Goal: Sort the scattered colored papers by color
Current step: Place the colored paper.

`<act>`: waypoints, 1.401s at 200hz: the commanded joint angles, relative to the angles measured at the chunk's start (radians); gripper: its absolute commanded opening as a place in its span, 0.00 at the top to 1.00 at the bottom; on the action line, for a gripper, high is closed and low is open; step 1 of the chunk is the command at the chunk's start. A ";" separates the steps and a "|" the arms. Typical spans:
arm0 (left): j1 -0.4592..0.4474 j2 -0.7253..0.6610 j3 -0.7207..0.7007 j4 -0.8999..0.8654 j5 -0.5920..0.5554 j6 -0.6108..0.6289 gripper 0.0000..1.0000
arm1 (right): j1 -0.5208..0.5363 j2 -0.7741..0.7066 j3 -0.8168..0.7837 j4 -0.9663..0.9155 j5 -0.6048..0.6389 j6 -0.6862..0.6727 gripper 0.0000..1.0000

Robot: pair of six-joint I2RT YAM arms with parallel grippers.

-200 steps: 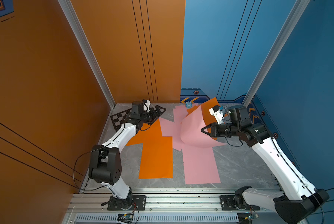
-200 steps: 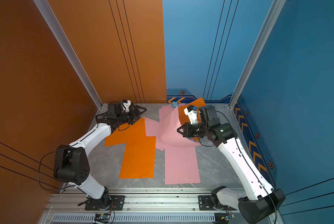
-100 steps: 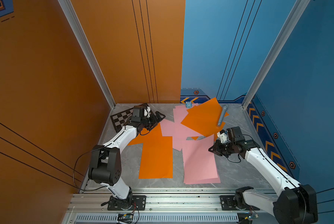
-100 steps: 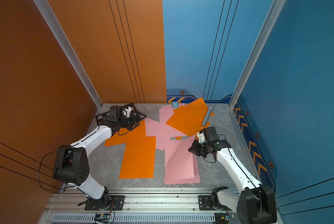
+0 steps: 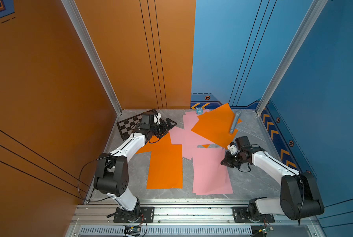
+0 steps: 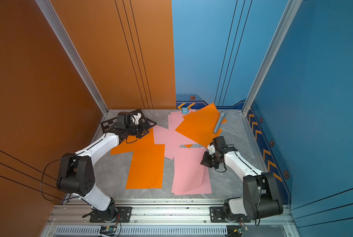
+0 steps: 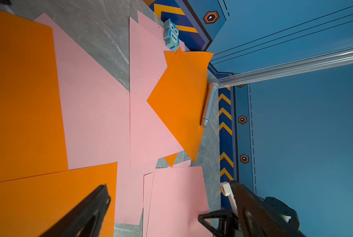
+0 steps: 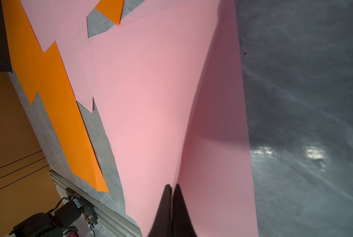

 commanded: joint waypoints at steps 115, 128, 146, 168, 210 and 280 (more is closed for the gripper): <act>-0.019 0.026 -0.002 0.005 0.042 0.004 0.02 | 0.090 0.039 0.120 -0.028 0.032 -0.103 1.00; -0.018 0.027 0.000 0.005 0.044 0.004 0.02 | 0.091 0.017 0.096 -0.007 0.027 -0.093 1.00; -0.022 0.034 0.005 0.005 0.046 0.004 0.02 | 0.092 0.013 0.079 0.021 -0.006 -0.095 1.00; -0.028 0.045 0.013 0.004 0.051 0.003 0.02 | 0.099 0.026 0.074 0.061 -0.051 -0.092 1.00; -0.036 0.046 0.014 0.005 0.058 0.003 0.02 | 0.103 0.063 0.075 0.098 -0.073 -0.095 1.00; -0.037 0.053 0.017 0.005 0.067 0.002 0.02 | 0.119 -0.006 0.048 0.243 -0.198 -0.002 1.00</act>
